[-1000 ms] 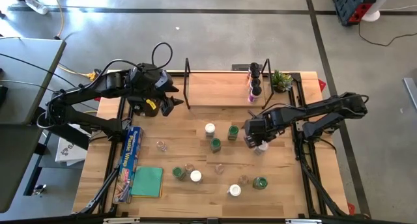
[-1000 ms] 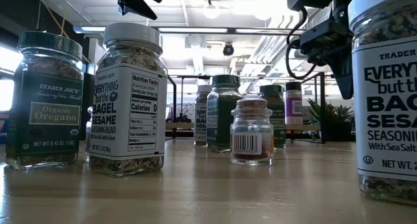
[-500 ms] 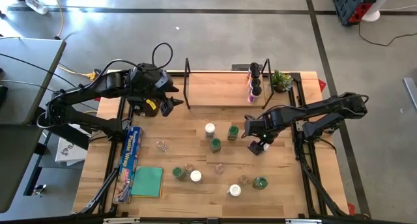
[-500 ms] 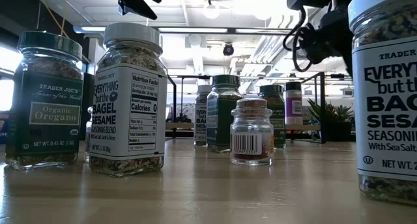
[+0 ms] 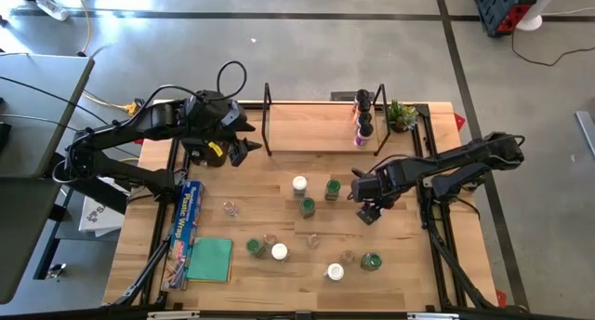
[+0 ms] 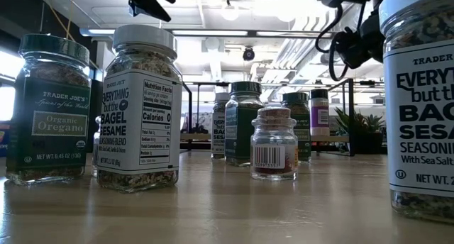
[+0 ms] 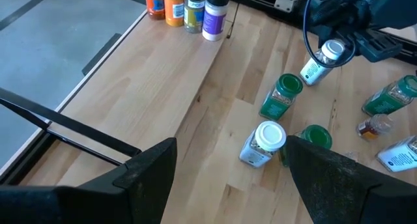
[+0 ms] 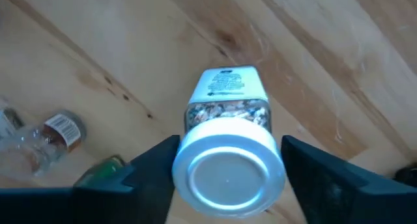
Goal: Shelf spices
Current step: Put the top right white spice bottle on the shelf
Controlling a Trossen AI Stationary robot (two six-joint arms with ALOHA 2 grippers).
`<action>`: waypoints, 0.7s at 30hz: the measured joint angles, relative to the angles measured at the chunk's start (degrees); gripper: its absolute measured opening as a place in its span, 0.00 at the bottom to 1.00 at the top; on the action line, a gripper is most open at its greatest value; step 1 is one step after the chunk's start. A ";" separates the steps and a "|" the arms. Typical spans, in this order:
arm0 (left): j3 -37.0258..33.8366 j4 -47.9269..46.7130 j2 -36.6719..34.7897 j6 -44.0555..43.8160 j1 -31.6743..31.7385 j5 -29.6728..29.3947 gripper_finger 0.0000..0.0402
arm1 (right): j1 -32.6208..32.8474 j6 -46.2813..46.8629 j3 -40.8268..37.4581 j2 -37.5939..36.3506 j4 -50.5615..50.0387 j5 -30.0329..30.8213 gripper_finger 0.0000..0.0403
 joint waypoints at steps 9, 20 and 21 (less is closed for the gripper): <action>0.00 0.08 0.01 0.00 0.00 0.00 0.70 | -0.16 0.57 0.60 0.01 -0.61 -0.24 0.47; -0.01 0.70 0.01 0.00 0.00 0.00 0.70 | -9.13 -12.39 28.03 0.44 -9.33 -1.37 0.47; 0.00 0.89 0.01 -0.01 -0.01 0.00 0.70 | -11.07 -13.89 31.41 1.00 -10.26 -1.13 0.47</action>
